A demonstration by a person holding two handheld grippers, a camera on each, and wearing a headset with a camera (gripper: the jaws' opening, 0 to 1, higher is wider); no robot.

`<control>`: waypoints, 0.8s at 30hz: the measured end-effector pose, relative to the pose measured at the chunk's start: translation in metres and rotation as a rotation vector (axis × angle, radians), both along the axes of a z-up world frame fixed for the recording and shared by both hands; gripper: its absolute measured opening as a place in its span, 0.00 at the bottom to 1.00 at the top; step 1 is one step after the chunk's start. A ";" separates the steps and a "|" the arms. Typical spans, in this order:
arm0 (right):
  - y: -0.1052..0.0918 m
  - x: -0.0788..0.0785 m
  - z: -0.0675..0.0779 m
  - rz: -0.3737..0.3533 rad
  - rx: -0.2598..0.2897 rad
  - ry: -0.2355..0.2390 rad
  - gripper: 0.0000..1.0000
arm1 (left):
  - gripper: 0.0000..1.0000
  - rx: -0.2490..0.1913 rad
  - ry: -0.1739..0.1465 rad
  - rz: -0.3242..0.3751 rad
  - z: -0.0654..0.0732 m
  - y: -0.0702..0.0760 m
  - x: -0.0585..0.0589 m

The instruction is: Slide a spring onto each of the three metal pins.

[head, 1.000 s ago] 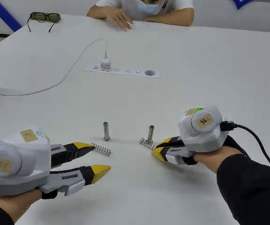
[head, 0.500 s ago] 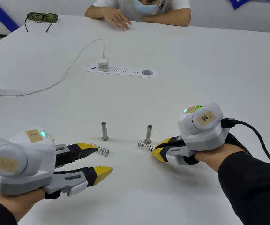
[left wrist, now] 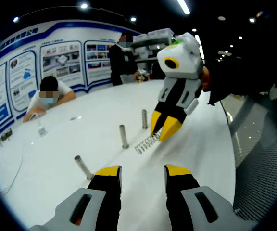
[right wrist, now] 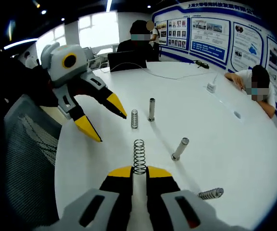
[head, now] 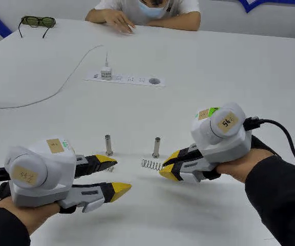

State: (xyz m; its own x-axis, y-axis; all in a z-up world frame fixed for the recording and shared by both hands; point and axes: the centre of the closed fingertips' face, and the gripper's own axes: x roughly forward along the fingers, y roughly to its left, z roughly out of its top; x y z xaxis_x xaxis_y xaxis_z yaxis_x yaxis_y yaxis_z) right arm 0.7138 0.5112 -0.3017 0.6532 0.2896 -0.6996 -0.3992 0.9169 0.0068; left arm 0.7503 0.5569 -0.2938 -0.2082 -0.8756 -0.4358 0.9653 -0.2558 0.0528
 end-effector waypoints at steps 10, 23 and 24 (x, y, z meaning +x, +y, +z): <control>0.020 -0.006 0.014 0.088 -0.011 0.019 0.11 | 0.33 0.005 -0.031 -0.078 -0.001 -0.004 -0.016; 0.036 -0.016 0.013 0.168 -0.009 0.084 0.11 | 0.23 0.007 -0.061 -0.170 -0.004 -0.002 -0.038; 0.036 -0.017 0.013 0.171 -0.009 0.088 0.11 | 0.22 0.008 -0.064 -0.174 -0.005 -0.002 -0.039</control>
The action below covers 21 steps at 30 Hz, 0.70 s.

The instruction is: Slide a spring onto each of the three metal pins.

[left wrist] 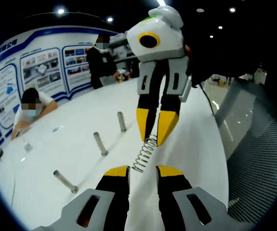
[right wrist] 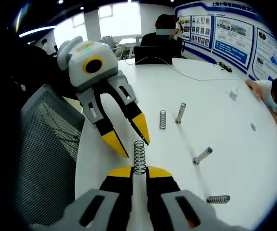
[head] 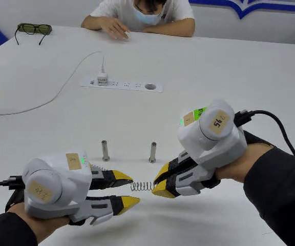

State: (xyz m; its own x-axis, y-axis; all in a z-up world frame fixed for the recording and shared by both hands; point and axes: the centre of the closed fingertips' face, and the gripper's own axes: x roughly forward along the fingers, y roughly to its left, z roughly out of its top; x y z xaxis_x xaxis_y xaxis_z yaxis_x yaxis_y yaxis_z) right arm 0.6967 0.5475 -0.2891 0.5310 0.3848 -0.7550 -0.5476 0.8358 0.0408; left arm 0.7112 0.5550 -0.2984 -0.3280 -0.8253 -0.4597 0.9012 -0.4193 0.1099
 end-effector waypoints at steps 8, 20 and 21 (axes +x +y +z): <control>0.006 -0.004 0.002 0.022 0.001 0.025 0.11 | 0.13 -0.003 -0.022 -0.019 -0.001 -0.002 -0.004; 0.008 0.007 0.020 0.019 -0.006 -0.040 0.11 | 0.12 -0.006 0.002 -0.008 0.000 -0.004 -0.005; 0.008 0.008 0.021 0.018 -0.006 -0.046 0.11 | 0.12 -0.007 0.004 -0.007 0.000 -0.004 -0.005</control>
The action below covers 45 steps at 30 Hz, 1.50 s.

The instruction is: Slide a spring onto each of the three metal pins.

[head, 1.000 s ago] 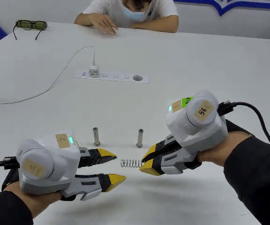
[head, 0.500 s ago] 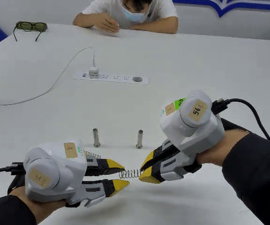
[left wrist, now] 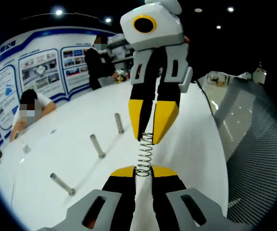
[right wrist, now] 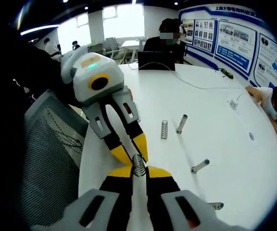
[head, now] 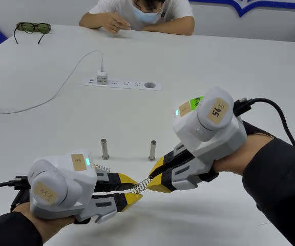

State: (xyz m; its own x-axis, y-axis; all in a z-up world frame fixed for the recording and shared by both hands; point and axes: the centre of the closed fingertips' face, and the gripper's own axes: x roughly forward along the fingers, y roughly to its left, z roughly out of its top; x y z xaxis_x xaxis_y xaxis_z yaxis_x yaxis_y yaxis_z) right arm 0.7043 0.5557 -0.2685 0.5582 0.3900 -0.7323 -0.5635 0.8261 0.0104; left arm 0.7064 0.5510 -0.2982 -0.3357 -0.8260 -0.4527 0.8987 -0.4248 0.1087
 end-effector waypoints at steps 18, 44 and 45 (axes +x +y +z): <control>0.008 0.018 0.017 -0.017 0.030 -0.096 0.11 | 0.12 -0.016 0.049 0.014 0.005 -0.006 -0.002; -0.020 0.023 0.029 -0.081 -0.001 -0.119 0.11 | 0.30 -0.039 0.110 0.138 0.012 0.000 0.026; -0.022 0.024 0.030 -0.083 -0.002 -0.121 0.11 | 0.31 -0.040 0.112 0.142 0.012 0.000 0.028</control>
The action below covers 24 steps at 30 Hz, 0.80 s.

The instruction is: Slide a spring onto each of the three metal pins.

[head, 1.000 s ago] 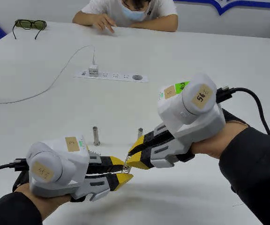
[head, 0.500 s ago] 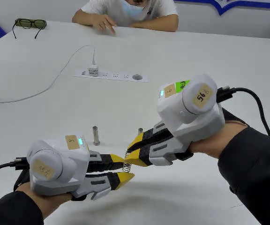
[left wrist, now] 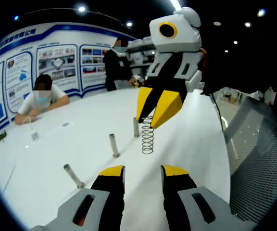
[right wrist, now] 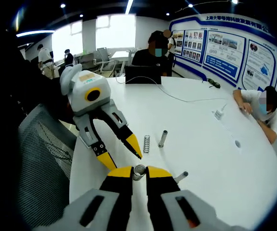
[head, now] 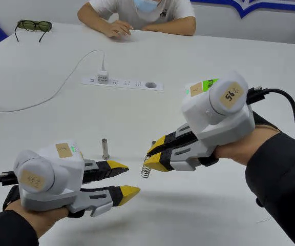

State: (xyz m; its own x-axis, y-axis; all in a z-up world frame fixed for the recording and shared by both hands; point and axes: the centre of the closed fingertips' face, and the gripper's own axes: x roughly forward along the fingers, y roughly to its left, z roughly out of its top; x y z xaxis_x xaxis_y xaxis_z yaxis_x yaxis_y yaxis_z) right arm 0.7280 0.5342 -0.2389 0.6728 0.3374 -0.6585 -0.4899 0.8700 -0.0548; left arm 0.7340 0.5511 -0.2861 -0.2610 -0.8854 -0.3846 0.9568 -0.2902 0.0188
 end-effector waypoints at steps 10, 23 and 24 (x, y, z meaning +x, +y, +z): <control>-0.022 0.007 0.014 -0.046 -0.023 -0.030 0.11 | 0.38 -0.004 0.016 0.063 0.000 0.011 0.017; -0.053 0.024 0.021 -0.119 -0.062 -0.055 0.11 | 0.43 0.005 0.037 0.120 -0.003 0.022 0.027; -0.055 0.025 0.020 -0.124 -0.063 -0.056 0.11 | 0.43 0.006 0.039 0.122 -0.004 0.022 0.028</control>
State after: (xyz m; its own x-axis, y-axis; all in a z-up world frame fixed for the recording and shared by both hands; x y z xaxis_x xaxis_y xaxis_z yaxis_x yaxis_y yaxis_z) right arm 0.7533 0.4788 -0.2185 0.7427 0.2086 -0.6363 -0.3735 0.9177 -0.1351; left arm 0.7617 0.5736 -0.2898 -0.1663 -0.9093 -0.3815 0.9849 -0.1718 -0.0199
